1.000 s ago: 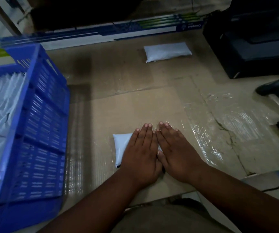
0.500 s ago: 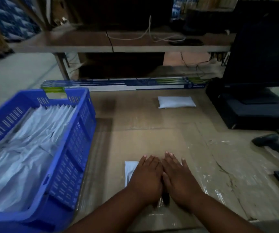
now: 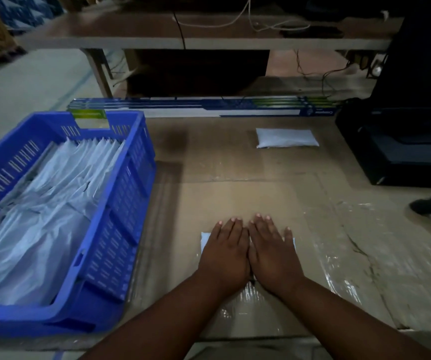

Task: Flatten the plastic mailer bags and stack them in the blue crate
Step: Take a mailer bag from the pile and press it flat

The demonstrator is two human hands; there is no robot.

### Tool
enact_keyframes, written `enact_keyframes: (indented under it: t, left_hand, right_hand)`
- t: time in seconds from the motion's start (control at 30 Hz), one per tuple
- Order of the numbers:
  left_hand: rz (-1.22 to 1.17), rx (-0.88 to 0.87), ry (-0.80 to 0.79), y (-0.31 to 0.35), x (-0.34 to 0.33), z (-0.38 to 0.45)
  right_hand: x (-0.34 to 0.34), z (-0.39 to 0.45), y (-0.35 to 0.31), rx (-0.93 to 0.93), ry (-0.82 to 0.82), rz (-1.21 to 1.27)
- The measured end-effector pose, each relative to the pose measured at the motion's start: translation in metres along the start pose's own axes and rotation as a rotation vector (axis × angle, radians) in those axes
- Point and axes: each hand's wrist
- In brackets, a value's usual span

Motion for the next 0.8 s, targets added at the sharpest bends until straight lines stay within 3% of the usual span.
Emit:
enact_keyframes:
  t: [0.2,0.37,0.67,0.8]
  left_hand:
    - [-0.037,0.085,0.055,0.000,0.000,-0.004]
    - [-0.029,0.197,-0.015,-0.001,0.004,-0.004]
    - [-0.047,0.177,-0.067,-0.010,0.010,-0.005]
    - [-0.068,0.176,-0.001,-0.012,0.021,-0.025]
  right_hand:
    - [-0.002,0.000,0.001,0.022,0.027,0.023]
    - [-0.002,-0.001,0.002,0.039,0.039,0.036]
    - [0.004,0.000,0.005,0.064,0.027,0.071]
    - [0.011,-0.008,0.007,0.070,0.085,0.096]
Point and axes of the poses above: each hand's wrist, its own z-axis towards the middle knuckle, its own x-axis out of the back of the hand, y = z × x, and after that the axes turned 3 degrees about x, right-handed
